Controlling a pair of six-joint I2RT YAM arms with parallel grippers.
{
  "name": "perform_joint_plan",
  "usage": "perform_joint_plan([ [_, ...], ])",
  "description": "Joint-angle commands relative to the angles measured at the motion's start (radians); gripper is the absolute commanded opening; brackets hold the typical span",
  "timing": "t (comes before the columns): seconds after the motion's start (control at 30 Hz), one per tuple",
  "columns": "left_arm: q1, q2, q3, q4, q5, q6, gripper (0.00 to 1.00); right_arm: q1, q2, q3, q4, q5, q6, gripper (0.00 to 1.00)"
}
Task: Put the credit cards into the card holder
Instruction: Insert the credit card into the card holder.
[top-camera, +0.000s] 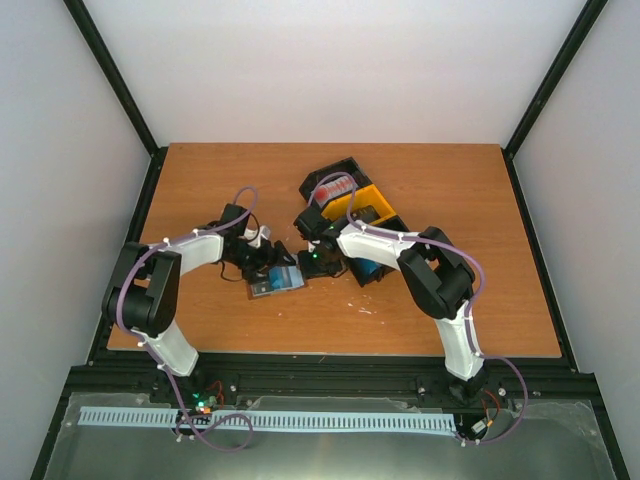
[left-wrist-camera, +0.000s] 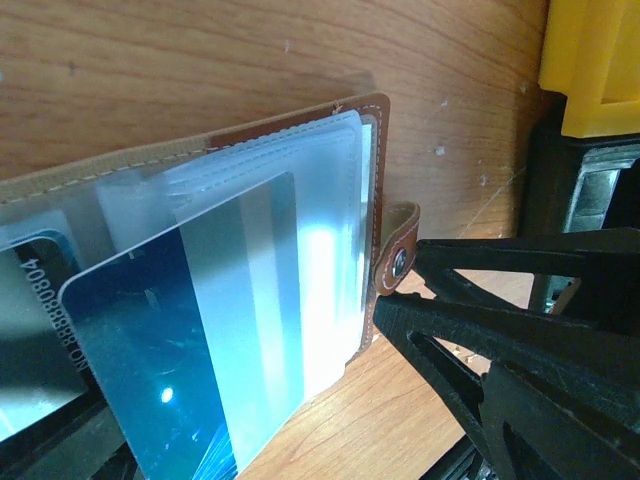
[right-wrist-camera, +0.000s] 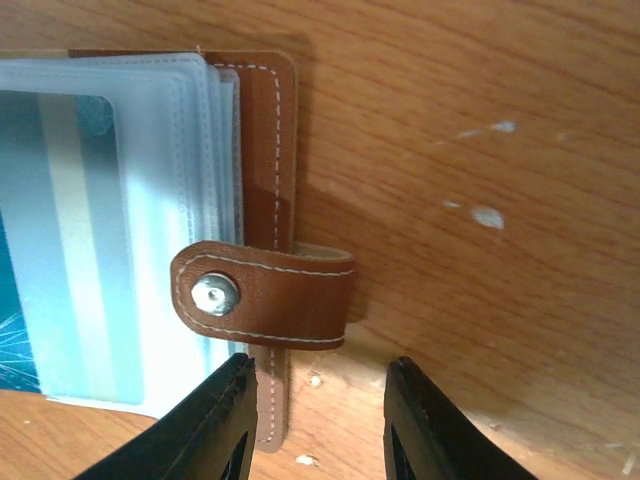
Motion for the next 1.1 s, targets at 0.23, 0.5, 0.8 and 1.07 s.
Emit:
perform_joint_plan([
  [0.23,-0.001,-0.051,0.013,-0.053,-0.045,-0.020,0.81,-0.005,-0.088,-0.151,0.177,-0.111,0.028,0.39],
  [0.5,-0.002,-0.099,-0.009,-0.076,-0.044,-0.021,0.81,-0.005,-0.114,-0.181,0.217,-0.156,0.026,0.40],
  [0.8,-0.002,-0.155,-0.007,-0.166,-0.144,-0.071,0.86,-0.005,-0.112,-0.188,0.221,-0.175,0.026,0.41],
  [1.07,-0.001,-0.178,-0.011,-0.184,-0.207,-0.120,0.71,-0.005,-0.097,-0.174,0.201,-0.166,0.021,0.40],
])
